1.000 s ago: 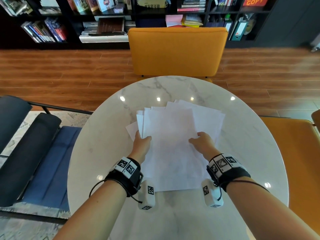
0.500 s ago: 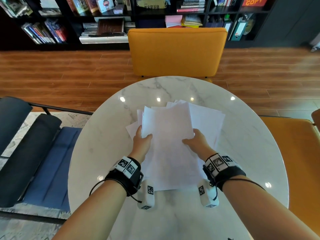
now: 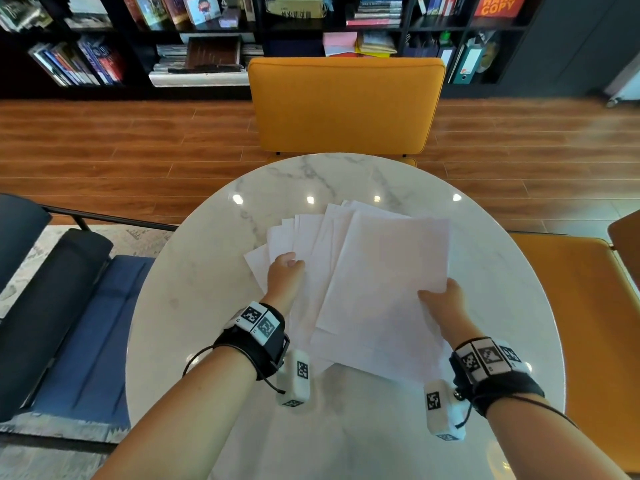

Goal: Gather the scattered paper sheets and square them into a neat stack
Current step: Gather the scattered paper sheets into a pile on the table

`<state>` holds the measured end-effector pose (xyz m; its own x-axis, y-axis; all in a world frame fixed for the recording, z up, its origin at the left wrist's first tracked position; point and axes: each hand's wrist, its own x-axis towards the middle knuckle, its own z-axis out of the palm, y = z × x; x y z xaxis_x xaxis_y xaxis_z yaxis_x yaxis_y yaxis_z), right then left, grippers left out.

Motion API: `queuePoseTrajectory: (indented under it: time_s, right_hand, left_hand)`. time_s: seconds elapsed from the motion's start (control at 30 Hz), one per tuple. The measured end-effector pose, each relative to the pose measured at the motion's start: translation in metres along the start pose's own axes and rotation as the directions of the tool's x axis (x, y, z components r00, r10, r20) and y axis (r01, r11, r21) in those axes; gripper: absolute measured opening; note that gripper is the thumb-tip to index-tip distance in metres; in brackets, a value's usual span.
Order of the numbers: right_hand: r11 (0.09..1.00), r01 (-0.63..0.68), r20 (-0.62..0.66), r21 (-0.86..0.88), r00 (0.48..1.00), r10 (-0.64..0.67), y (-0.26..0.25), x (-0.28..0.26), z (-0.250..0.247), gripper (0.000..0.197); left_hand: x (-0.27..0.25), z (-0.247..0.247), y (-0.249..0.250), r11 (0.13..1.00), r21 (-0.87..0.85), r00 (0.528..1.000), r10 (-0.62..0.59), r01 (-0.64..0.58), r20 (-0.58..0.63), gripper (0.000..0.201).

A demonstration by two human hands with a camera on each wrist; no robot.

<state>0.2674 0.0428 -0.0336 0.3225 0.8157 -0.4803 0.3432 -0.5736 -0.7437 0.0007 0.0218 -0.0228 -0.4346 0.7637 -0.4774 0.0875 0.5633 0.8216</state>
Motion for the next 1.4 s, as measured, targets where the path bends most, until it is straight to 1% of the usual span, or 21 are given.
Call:
queuePoseTrajectory:
  time_s: [0.07, 0.17, 0.23, 0.27, 0.3, 0.37, 0.43, 0.47, 0.53, 0.6, 0.63, 0.77, 0.83, 0.93, 1.03, 1.13, 1.2, 1.23, 1.27, 1.33, 1.4]
  right_hand:
    - [0.999, -0.038, -0.013, 0.004, 0.999, 0.038, 0.005, 0.001, -0.002, 0.041]
    - [0.998, -0.057, -0.012, 0.003, 0.998, 0.057, 0.003, 0.002, 0.0, 0.043]
    - [0.997, -0.07, -0.007, 0.034, 0.998, 0.07, -0.003, 0.002, 0.003, 0.05]
    - [0.995, -0.081, -0.002, 0.057, 0.997, 0.081, -0.005, 0.002, 0.005, 0.056]
    - [0.993, -0.089, 0.004, 0.075, 0.996, 0.089, -0.007, 0.002, 0.008, 0.061]
    - [0.989, -0.117, 0.014, 0.09, 0.993, 0.117, -0.009, 0.001, 0.013, 0.065]
    - [0.989, -0.128, 0.015, 0.076, 0.992, 0.127, -0.008, 0.001, 0.016, 0.057]
    - [0.989, -0.131, 0.013, 0.066, 0.991, 0.13, -0.008, -0.001, 0.017, 0.053]
    - [0.99, -0.129, -0.001, 0.06, 0.992, 0.129, -0.007, -0.004, 0.018, 0.054]
    - [0.991, -0.118, -0.006, 0.058, 0.993, 0.118, -0.006, -0.005, 0.02, 0.06]
    - [0.993, -0.108, -0.007, 0.056, 0.994, 0.108, -0.006, -0.005, 0.02, 0.061]
    - [0.996, -0.073, -0.002, 0.042, 0.997, 0.073, -0.006, -0.005, 0.021, 0.054]
    - [0.998, -0.037, 0.003, 0.056, 0.999, 0.037, -0.007, -0.006, 0.019, 0.043]
    - [0.996, -0.013, 0.005, 0.084, 1.0, 0.013, -0.007, -0.009, 0.016, 0.038]
    - [0.996, 0.004, 0.009, 0.084, 1.0, -0.005, -0.006, -0.01, 0.012, 0.038]
    - [0.994, 0.047, 0.01, 0.099, 0.999, -0.048, 0.004, -0.005, 0.01, 0.051]
    - [0.992, 0.089, 0.003, 0.084, 0.996, -0.09, 0.013, 0.005, 0.009, 0.054]
    - [0.99, 0.106, 0.009, 0.09, 0.994, -0.107, 0.009, 0.002, 0.008, 0.051]
    - [0.984, 0.121, 0.019, 0.134, 0.992, -0.125, 0.003, -0.004, 0.007, 0.044]
    - [0.959, 0.114, 0.079, 0.259, 0.987, -0.138, -0.007, -0.013, 0.004, 0.031]
    - [0.957, 0.092, 0.163, 0.276, 0.977, -0.141, -0.014, -0.018, 0.004, 0.033]
  left_hand:
    - [0.001, 0.007, 0.006, 1.0, 0.013, 0.999, -0.015, 0.015, 0.044, 0.045]
    - [0.004, 0.014, 0.016, 0.997, 0.038, 0.991, -0.067, 0.063, 0.116, 0.041]
    - [0.009, 0.018, 0.02, 0.992, 0.062, 0.984, -0.113, 0.106, 0.139, 0.055]
    - [0.01, 0.019, 0.023, 0.99, 0.077, 0.98, -0.13, 0.12, 0.149, 0.056]
    - [0.012, 0.019, 0.023, 0.988, 0.093, 0.977, -0.137, 0.122, 0.163, 0.053]
    - [0.014, 0.02, 0.022, 0.986, 0.115, 0.967, -0.146, 0.124, 0.208, 0.036]
    - [0.015, 0.022, 0.019, 0.983, 0.153, 0.958, -0.137, 0.1, 0.253, 0.019]
    - [0.014, 0.023, 0.018, 0.981, 0.172, 0.954, -0.129, 0.084, 0.272, 0.02]
    - [0.011, 0.028, 0.016, 0.976, 0.214, 0.951, -0.108, 0.046, 0.29, 0.037]
    - [0.005, 0.031, 0.016, 0.96, 0.281, 0.958, -0.089, 0.01, 0.271, 0.058]
    - [0.002, 0.033, 0.017, 0.955, 0.296, 0.961, -0.079, -0.003, 0.264, 0.064]
    - [-0.011, 0.039, 0.022, 0.976, 0.215, 0.945, -0.058, -0.014, 0.321, 0.067]
    - [-0.018, 0.039, 0.025, 0.978, 0.202, 0.942, -0.026, -0.044, 0.335, 0.062]
    - [-0.02, 0.041, 0.023, 0.973, 0.175, 0.941, 0.085, -0.149, 0.327, 0.045]
    - [-0.027, 0.04, 0.02, 0.966, 0.117, 0.926, 0.18, -0.23, 0.332, 0.043]
    - [-0.031, 0.032, 0.017, 0.96, 0.071, 0.923, 0.237, -0.27, 0.304, 0.034]
    - [-0.029, 0.025, 0.014, 0.964, 0.059, 0.933, 0.234, -0.259, 0.274, 0.033]
    - [-0.026, 0.021, 0.012, 0.97, 0.055, 0.942, 0.215, -0.237, 0.257, 0.039]
    - [-0.026, 0.018, 0.011, 0.975, 0.04, 0.949, 0.201, -0.216, 0.244, 0.036]
    - [-0.027, 0.013, 0.009, 0.982, -0.018, 0.956, 0.189, -0.19, 0.227, 0.021]
    - [-0.029, 0.01, 0.008, 0.983, -0.061, 0.961, 0.183, -0.175, 0.205, 0.024]
